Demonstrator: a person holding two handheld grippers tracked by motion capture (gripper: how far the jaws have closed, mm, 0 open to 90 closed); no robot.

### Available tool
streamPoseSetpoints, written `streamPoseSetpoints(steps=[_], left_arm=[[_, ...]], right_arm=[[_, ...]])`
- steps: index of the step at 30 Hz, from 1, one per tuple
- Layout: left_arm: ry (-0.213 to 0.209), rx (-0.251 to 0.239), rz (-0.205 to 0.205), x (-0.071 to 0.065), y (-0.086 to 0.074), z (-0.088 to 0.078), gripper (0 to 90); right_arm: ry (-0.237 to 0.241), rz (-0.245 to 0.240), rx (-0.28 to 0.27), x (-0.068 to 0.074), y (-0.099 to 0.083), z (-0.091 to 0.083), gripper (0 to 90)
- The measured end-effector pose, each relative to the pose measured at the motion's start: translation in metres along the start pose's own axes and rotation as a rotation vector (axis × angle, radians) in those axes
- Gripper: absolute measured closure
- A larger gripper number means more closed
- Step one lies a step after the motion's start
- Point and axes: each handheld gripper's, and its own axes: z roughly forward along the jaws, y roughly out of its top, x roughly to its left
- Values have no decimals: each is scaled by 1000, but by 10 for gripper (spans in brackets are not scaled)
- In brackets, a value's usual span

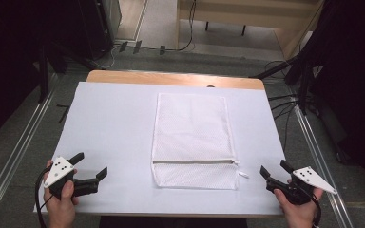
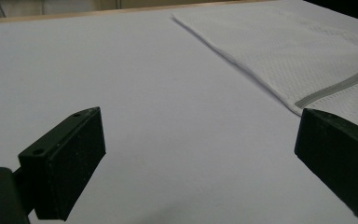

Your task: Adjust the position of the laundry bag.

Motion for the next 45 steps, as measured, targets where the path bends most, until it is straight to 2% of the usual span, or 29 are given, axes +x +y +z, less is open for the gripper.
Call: streamPoseSetpoints(steps=[7,9,11,14,15,16,19,20,26,29,32,35,38,42,45], left_arm=[[-13,18,1,-10,1,7,21],[-25,13,-20,-13,2,9,22],[-41,3,-64,-18,6,15,23],[-25,20,-56,-25,10,21,40],[-4,33,-59,-29,13,26,84],[3,46,-58,-31,14,28,84],[3,77,-73,-38,21,42,141],[23,108,-82,-43,27,53,141],[-8,164,-93,-56,44,87,148],[-6,220,-127,-61,50,111,155],[17,275,-151,-66,54,132,225],[27,300,-125,-74,55,143,290],[11,319,-126,-79,54,151,362],[41,337,-119,-83,51,159,486],[23,341,-125,-87,49,163,519]], right_arm=[[2,3,-5,-1,1,0,228],[2,5,-9,0,1,0,239],[10,15,-13,2,1,1,273],[24,17,-13,3,1,2,290],[32,14,-12,5,1,2,299],[32,14,-12,5,1,2,299],[35,23,-6,7,1,3,315],[35,23,-6,7,1,3,315],[39,31,3,7,1,5,327],[39,31,4,7,1,5,330],[46,34,4,6,0,4,337],[48,41,4,5,0,3,340],[48,37,2,4,0,3,341],[50,36,4,4,0,3,341],[52,40,12,5,-1,4,341]])
